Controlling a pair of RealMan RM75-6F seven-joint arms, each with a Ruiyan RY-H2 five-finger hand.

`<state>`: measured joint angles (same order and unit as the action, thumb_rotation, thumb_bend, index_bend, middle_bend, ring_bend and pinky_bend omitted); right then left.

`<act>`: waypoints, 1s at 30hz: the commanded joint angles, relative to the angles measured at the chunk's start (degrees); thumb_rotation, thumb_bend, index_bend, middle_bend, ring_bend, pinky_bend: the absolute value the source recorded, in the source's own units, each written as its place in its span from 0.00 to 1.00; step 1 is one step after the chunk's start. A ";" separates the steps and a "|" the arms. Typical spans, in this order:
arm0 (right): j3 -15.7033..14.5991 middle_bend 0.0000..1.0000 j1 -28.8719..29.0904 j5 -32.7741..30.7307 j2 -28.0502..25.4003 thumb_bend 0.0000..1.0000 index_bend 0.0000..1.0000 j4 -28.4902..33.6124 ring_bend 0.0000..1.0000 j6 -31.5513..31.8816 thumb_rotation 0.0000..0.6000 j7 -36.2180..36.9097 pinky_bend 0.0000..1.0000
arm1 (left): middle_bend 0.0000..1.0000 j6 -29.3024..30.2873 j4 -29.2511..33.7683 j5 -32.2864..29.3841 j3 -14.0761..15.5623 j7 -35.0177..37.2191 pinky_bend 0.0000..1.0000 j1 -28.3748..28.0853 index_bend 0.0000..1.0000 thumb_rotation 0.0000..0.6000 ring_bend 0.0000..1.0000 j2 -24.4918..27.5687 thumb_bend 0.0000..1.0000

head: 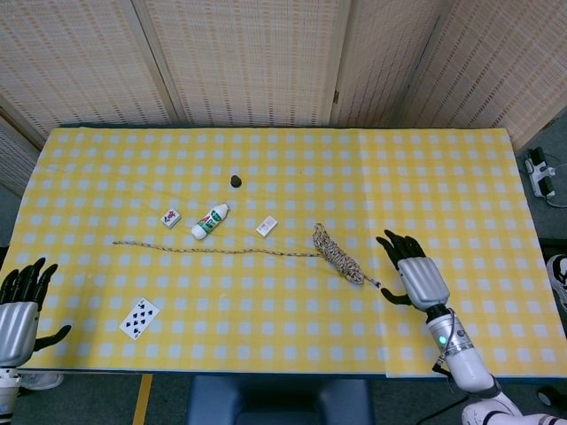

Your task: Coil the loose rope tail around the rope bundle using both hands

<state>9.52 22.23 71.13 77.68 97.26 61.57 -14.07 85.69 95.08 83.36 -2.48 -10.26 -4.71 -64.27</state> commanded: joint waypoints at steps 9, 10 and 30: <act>2.83 0.00 8.02 -9.66 9.80 0.29 0.00 -6.65 0.00 -5.23 1.00 -6.84 0.01 | 0.00 -0.54 0.27 -0.17 0.07 0.06 0.00 -0.06 0.10 1.00 0.00 -0.07 0.15; 2.89 0.00 8.49 -10.24 10.40 0.29 0.00 -7.27 0.00 -5.62 1.00 -7.03 0.01 | 0.00 -0.59 0.23 -0.20 0.08 0.10 0.00 -0.06 0.10 1.00 0.00 -0.07 0.15; 5.54 0.00 14.26 -19.94 14.04 0.29 0.00 -20.10 0.05 -8.03 1.00 -10.20 0.02 | 0.00 -0.92 -1.64 0.37 -0.22 1.28 0.00 -0.55 0.12 1.00 0.00 -1.16 0.15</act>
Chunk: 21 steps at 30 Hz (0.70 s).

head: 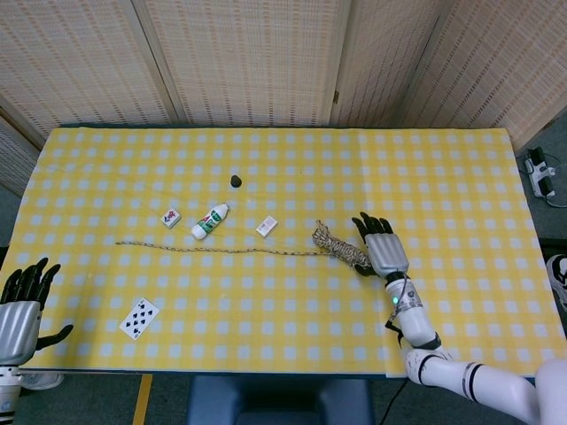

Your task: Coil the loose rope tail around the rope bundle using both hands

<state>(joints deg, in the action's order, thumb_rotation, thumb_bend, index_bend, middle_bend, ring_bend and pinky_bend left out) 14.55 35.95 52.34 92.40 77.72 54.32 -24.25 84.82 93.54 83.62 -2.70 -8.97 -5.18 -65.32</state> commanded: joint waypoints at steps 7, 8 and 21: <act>0.25 0.06 1.23 -2.52 -2.69 0.29 0.00 1.86 0.12 -3.17 1.00 1.63 0.06 | 0.00 -0.62 -0.17 -0.10 -0.05 -0.29 0.00 -0.39 0.13 1.00 0.00 -0.33 0.15; 0.12 0.08 1.36 -2.60 -2.72 0.29 0.00 2.07 0.13 -3.42 1.00 1.77 0.07 | 0.00 -0.65 -0.17 -0.09 -0.03 -0.32 0.00 -0.40 0.13 1.00 0.00 -0.32 0.15; -0.02 0.24 3.85 -3.94 0.38 0.29 0.23 -1.31 0.29 -3.72 1.00 3.14 0.20 | 0.00 -0.91 -0.65 -0.53 0.01 0.10 0.00 -0.33 0.14 1.00 0.00 -0.39 0.15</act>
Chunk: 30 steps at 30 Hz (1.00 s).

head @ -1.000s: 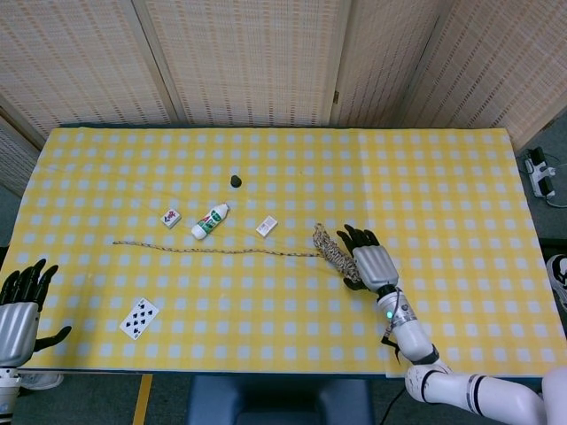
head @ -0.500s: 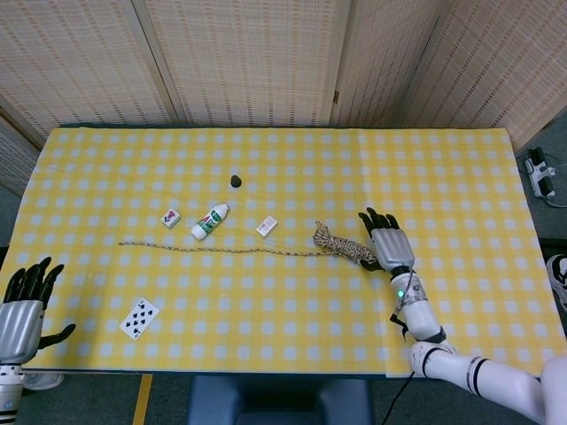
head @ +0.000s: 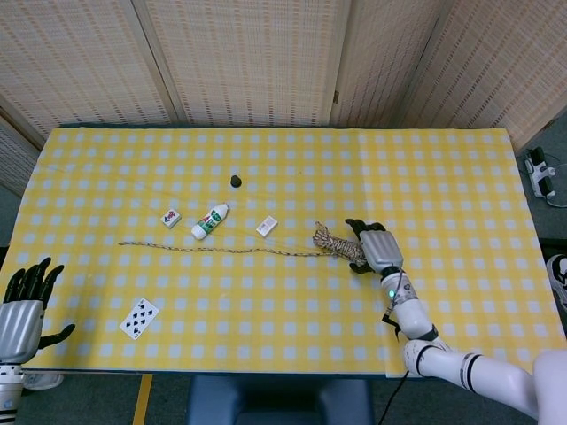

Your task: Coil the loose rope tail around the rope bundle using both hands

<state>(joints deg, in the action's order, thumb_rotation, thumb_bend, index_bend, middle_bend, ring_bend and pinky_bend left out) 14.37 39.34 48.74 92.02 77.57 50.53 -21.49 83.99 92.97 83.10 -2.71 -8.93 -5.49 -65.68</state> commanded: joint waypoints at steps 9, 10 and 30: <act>0.36 0.34 1.34 -0.41 2.73 0.29 0.38 -4.90 0.38 0.01 1.00 2.02 0.32 | 0.00 -0.72 -0.48 -0.41 -0.04 0.28 0.00 -0.29 0.14 1.00 0.00 -0.25 0.15; 0.35 0.34 1.36 -0.22 2.91 0.29 0.39 -5.22 0.39 0.09 1.00 2.31 0.33 | 0.00 -0.80 -0.52 -0.46 -0.03 0.33 0.00 -0.30 0.14 1.00 0.00 -0.28 0.15; -0.47 0.47 1.52 6.83 2.21 0.58 0.56 -5.65 0.53 -1.40 1.00 9.57 0.48 | 0.00 -1.76 -1.66 -0.36 -0.69 2.02 0.00 -1.39 0.14 1.00 0.00 0.08 0.15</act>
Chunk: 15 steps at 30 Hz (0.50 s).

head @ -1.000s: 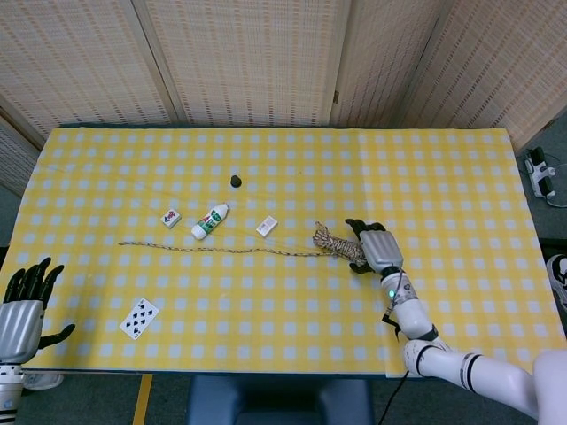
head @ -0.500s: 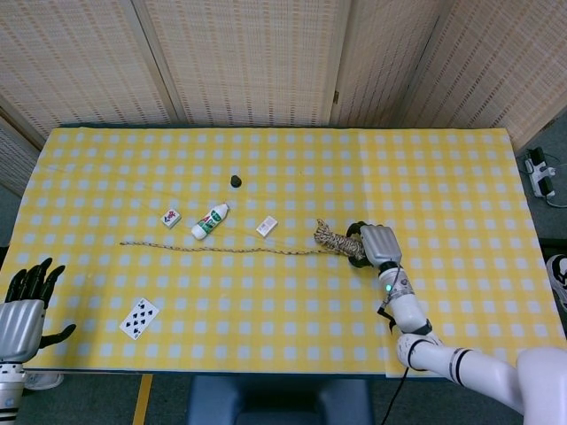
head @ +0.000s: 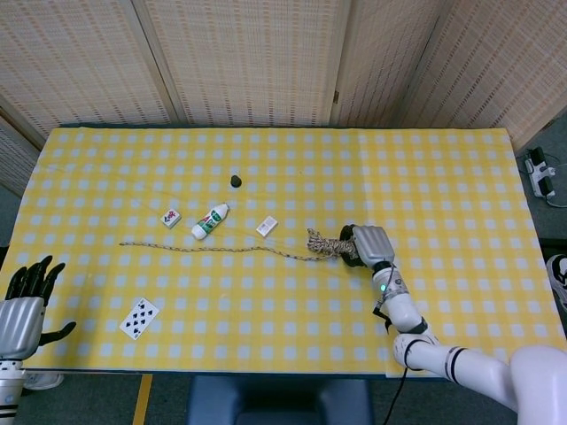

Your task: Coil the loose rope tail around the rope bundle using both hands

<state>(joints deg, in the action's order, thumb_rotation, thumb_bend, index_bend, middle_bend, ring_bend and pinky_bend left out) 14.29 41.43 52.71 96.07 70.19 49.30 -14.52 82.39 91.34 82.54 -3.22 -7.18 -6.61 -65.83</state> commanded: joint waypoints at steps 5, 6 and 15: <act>-0.94 0.50 -1.76 9.03 -5.93 0.61 0.60 5.71 0.56 1.42 1.00 6.83 0.51 | 0.01 -1.38 0.18 1.55 -1.12 1.41 0.00 -2.29 0.15 1.00 0.01 1.05 0.15; -1.09 0.50 -1.96 10.25 -6.78 0.62 0.60 6.54 0.56 1.79 1.00 7.51 0.51 | 0.02 -1.80 0.19 1.95 -1.33 1.70 0.00 -2.89 0.15 1.00 0.01 1.18 0.15; -2.90 0.50 -2.90 20.31 -13.12 0.62 0.60 12.36 0.57 4.71 1.00 12.28 0.51 | 0.07 -11.58 -2.91 2.20 -4.48 8.49 0.00 -11.96 0.25 1.00 0.06 -1.36 0.18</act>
<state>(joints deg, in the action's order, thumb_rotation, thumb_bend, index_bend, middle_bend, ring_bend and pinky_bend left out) 11.82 38.82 72.21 83.53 81.88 53.33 -2.83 73.43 89.77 85.32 -6.55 -0.61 -16.18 -65.78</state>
